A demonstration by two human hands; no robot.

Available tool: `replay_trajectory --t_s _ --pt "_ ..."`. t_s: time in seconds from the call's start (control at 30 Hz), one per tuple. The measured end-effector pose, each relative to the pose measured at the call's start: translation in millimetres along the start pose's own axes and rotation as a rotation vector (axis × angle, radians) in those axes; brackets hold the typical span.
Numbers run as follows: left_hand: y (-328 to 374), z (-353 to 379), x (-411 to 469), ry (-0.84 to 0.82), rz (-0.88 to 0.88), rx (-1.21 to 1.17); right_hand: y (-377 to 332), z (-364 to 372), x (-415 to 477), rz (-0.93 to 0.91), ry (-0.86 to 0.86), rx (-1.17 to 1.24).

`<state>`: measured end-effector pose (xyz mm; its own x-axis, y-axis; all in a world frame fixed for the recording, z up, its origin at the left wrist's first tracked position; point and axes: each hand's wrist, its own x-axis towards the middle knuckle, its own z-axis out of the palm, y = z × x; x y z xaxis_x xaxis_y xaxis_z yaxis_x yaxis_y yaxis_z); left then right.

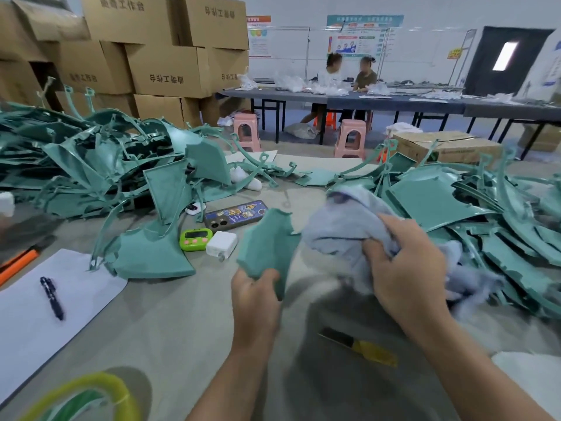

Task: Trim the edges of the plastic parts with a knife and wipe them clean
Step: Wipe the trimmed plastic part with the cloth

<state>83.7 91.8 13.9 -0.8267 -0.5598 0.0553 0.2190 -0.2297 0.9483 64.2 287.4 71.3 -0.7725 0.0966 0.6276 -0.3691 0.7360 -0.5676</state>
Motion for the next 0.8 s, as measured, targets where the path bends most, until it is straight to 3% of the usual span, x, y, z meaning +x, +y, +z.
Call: replay_trajectory --t_s 0.1,0.17,0.27,0.37,0.57,0.8 --pt "-4.8 12.7 -8.5 -0.141 -0.016 0.115 -37.1 9.7 -21.8 -0.320 -0.191 -0.094" --pt "-6.4 14.8 -9.0 -0.149 -0.073 0.153 -44.4 24.2 -30.0 -0.351 -0.282 -0.085" --pt "-9.2 8.2 -8.8 -0.208 -0.071 0.193 -43.0 37.4 -22.6 -0.176 -0.423 0.049" --pt "-11.5 5.5 -9.3 -0.232 -0.040 0.227 -43.4 48.7 -13.8 -0.141 -0.490 -0.014" --pt "-7.9 6.5 -8.7 -0.230 -0.022 0.246 -56.4 74.9 -14.4 0.021 -0.349 -0.186" --pt "-5.1 8.1 -15.2 -0.277 0.133 0.423 -40.1 82.3 -9.2 0.259 -0.285 -0.102"
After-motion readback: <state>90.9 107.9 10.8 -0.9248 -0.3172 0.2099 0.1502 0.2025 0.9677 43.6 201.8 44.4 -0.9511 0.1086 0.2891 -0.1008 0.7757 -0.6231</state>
